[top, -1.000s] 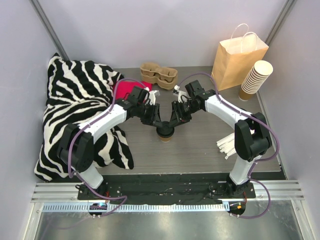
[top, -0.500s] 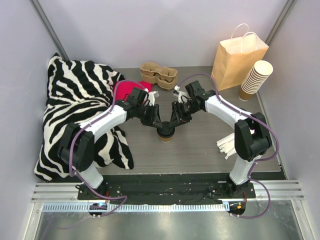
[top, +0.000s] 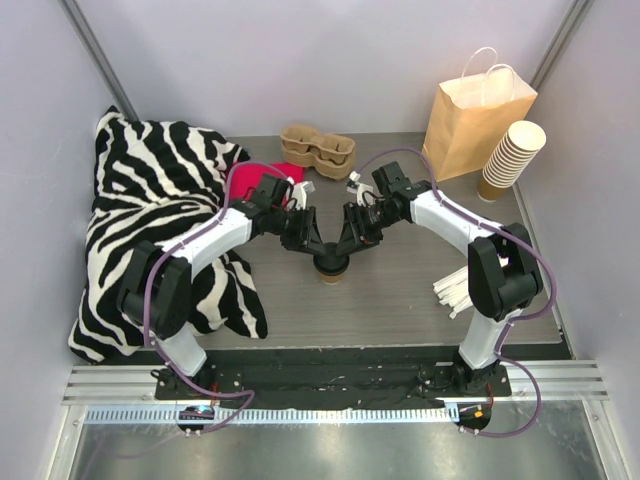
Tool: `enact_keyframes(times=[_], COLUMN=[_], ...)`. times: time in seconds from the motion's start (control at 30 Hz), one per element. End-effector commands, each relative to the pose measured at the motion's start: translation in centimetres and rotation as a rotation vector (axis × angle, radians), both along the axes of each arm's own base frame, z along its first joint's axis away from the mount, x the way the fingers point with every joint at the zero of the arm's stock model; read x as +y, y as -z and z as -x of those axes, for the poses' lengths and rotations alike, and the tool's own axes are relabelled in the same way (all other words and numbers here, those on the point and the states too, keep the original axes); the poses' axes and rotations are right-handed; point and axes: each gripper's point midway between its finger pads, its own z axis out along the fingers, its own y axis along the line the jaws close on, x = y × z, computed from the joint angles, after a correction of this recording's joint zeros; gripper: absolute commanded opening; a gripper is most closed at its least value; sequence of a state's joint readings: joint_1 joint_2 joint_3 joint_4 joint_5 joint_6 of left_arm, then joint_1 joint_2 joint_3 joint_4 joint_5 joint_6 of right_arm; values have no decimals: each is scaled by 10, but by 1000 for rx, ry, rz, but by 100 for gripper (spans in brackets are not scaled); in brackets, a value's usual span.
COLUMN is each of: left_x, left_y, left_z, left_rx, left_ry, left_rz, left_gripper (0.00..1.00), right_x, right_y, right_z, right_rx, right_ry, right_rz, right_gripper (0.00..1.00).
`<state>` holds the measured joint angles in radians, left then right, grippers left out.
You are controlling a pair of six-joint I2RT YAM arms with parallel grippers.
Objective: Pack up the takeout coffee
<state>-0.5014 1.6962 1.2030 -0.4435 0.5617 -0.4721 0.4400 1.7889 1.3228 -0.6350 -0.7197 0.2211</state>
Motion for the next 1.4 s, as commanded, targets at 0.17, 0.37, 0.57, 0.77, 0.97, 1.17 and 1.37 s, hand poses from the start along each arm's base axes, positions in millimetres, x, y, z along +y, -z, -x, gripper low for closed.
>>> enact_keyframes(times=[0.17, 0.37, 0.57, 0.77, 0.97, 1.17, 1.37], left_x=[13, 8, 1, 9, 19, 14, 5], left_y=[35, 12, -19, -43, -45, -30, -21], left_z=[-3, -26, -38, -34, -1, 11, 1], left_rx=[17, -43, -111, -174, -111, -32, 16], left_ry=[-13, -6, 5, 15, -42, -103, -138], left_rz=[-98, -57, 7, 34, 74, 157, 190], left_gripper=[38, 39, 43, 47, 47, 58, 64], right_x=[4, 4, -3, -13, -11, 0, 4], right_y=[10, -20, -45, -53, -53, -43, -34], right_z=[3, 17, 23, 4, -28, -44, -39], right_rx=[20, -6, -35, -70, -122, -96, -36], right_ry=[-23, -41, -59, -39, -13, 4, 20], right_rz=[25, -35, -57, -77, -74, -107, -138], right_gripper=[46, 61, 65, 62, 63, 78, 80])
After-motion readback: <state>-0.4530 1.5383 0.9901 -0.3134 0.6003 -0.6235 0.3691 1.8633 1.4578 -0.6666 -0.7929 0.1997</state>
